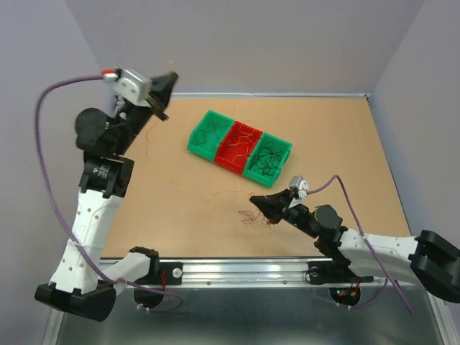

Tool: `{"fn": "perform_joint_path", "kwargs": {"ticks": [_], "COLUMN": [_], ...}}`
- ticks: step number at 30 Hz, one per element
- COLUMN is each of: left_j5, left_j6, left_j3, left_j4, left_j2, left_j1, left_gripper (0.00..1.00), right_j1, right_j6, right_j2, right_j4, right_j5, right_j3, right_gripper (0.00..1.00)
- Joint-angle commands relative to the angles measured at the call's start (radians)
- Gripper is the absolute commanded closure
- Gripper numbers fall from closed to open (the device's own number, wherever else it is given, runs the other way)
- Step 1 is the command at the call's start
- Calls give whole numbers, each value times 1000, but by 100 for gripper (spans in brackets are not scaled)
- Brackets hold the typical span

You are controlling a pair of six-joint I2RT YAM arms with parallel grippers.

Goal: Untangle the cables

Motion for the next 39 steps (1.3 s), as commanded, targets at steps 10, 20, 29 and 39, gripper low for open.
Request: {"fn": "perform_joint_path", "kwargs": {"ticks": [10, 20, 29, 39], "left_j5": [478, 449, 512, 546], "left_j6": [448, 531, 641, 635], "left_j3": [-568, -676, -625, -599], "left_j4": [-83, -84, -208, -224], "left_j2": [-22, 40, 185, 225], "left_j1": [-371, -419, -431, -442], "left_gripper": [83, 67, 29, 26], "right_j1": [6, 6, 6, 6], "right_j6": [35, 92, 98, 93], "right_j2": [-228, -72, -20, -12], "right_j4": [-482, -628, -640, -640], "right_j5": [-15, 120, 100, 90], "right_j3": [111, 246, 292, 296], "right_gripper": [100, 99, 100, 99]}}
